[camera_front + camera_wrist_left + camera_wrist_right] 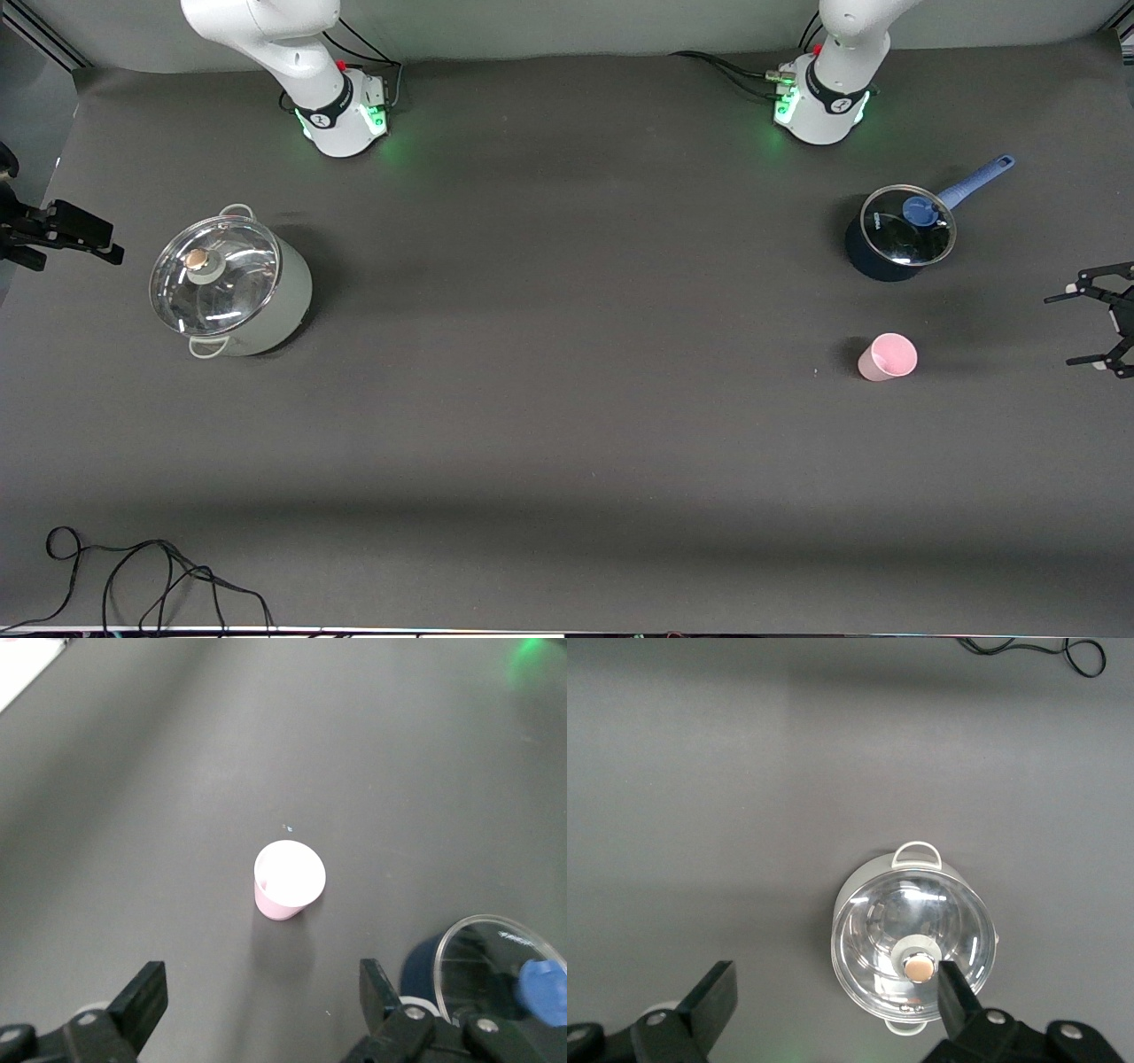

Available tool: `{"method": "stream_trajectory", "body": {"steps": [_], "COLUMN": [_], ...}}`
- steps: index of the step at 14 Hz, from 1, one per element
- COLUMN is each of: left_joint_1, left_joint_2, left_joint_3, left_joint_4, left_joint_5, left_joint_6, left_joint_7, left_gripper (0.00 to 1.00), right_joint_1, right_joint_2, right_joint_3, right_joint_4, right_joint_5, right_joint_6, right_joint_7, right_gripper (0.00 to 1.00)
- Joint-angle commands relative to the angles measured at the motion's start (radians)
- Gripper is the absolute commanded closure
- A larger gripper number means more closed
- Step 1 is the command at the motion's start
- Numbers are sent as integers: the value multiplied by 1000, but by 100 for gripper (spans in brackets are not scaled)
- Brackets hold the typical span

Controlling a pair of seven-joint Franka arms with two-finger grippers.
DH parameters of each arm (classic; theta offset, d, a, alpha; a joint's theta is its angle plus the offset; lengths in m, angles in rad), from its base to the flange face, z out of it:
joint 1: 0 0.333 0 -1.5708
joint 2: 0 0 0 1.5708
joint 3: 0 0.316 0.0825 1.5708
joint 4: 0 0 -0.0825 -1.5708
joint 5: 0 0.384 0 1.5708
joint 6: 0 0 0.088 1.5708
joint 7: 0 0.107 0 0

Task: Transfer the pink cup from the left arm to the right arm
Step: 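Move the open left gripper down toward the pink cup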

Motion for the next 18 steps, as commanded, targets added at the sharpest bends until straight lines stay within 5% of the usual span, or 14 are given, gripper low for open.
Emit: {"method": "stream_trajectory", "body": {"steps": [1, 7, 18], "left_joint_1": [69, 114, 95], "left_joint_2": [134, 317, 525], "left_joint_3": [-14, -15, -35], "left_joint_4": [53, 80, 81], "left_joint_5": [-98, -285, -431], "left_joint_6": [-54, -191, -193], "left_joint_7": [194, 440, 630], "left_gripper": [5, 3, 2], "right_joint_1": [9, 9, 9], "right_joint_2": [-16, -13, -11], "right_joint_3": [-9, -9, -9], "right_joint_4": [1, 1, 6], "right_joint_5": [-3, -3, -3], "right_joint_6": [-22, -20, -16], "right_joint_7": [11, 11, 13], "right_gripper": [0, 0, 0]}}
